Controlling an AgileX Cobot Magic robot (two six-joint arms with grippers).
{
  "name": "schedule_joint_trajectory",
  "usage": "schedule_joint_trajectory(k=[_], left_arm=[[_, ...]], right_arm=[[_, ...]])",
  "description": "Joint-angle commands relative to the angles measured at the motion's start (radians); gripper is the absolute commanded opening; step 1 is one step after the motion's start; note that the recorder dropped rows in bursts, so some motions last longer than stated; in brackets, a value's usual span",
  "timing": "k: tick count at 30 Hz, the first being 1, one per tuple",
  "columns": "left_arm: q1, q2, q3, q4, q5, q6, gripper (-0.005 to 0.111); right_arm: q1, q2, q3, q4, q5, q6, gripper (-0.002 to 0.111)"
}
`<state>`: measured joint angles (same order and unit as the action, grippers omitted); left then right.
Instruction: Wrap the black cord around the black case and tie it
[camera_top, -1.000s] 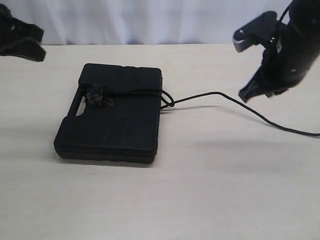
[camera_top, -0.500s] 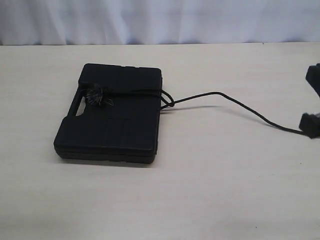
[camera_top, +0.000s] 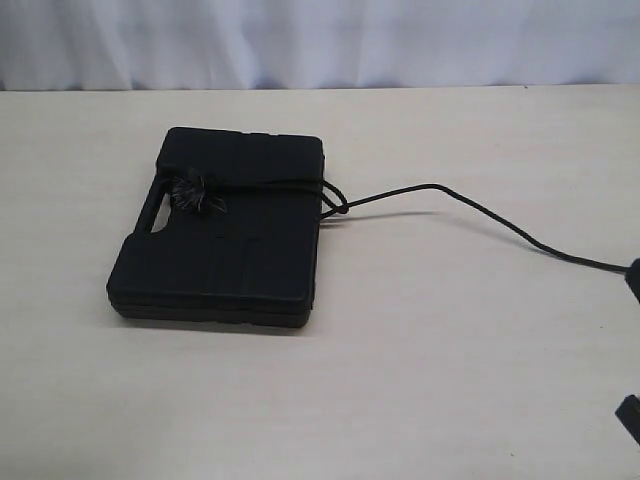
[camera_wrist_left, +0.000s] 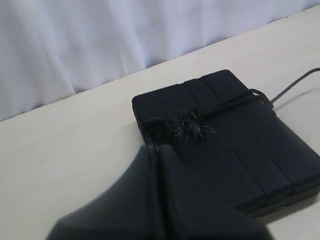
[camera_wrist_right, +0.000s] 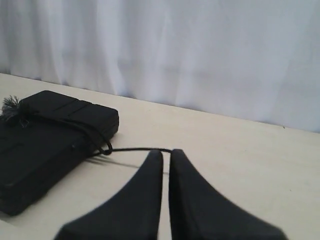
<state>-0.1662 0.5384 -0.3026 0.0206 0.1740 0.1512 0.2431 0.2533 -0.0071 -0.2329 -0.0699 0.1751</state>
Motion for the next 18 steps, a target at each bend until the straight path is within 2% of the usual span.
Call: schedule_joint_trajectory(k=[1, 3, 4, 5, 6, 9, 13, 18], left_arm=[[-0.009, -0.192, 0.213, 0.005, -0.156, -0.010, 0.000], [-0.009, -0.284, 0.303, 0.005, -0.188, -0.010, 0.000], [-0.009, -0.327, 0.303, 0.005, -0.157, -0.010, 0.000], [-0.009, -0.363, 0.303, 0.002, 0.015, -0.010, 0.000], [-0.009, -0.425, 0.303, -0.004, 0.121, -0.010, 0.000], [-0.009, -0.538, 0.303, -0.021, 0.131, 0.019, 0.000], [0.002, -0.538, 0.303, -0.040, 0.107, 0.019, 0.000], [0.057, -0.538, 0.303, -0.040, 0.098, 0.019, 0.000]], right_arm=[[0.000, -0.184, 0.007, 0.001, 0.236, 0.005, 0.005], [0.000, -0.253, 0.007, 0.001, 0.310, 0.005, 0.005], [0.000, -0.253, 0.007, 0.001, 0.325, 0.005, 0.005], [-0.002, -0.253, 0.007, 0.000, 0.325, 0.005, 0.005], [-0.009, -0.253, 0.007, 0.009, 0.333, 0.005, 0.005], [-0.058, -0.253, 0.007, 0.042, 0.338, 0.005, 0.005], [-0.133, -0.253, 0.007, 0.042, 0.338, 0.005, 0.005], [-0.200, -0.253, 0.007, 0.042, 0.338, 0.005, 0.005]])
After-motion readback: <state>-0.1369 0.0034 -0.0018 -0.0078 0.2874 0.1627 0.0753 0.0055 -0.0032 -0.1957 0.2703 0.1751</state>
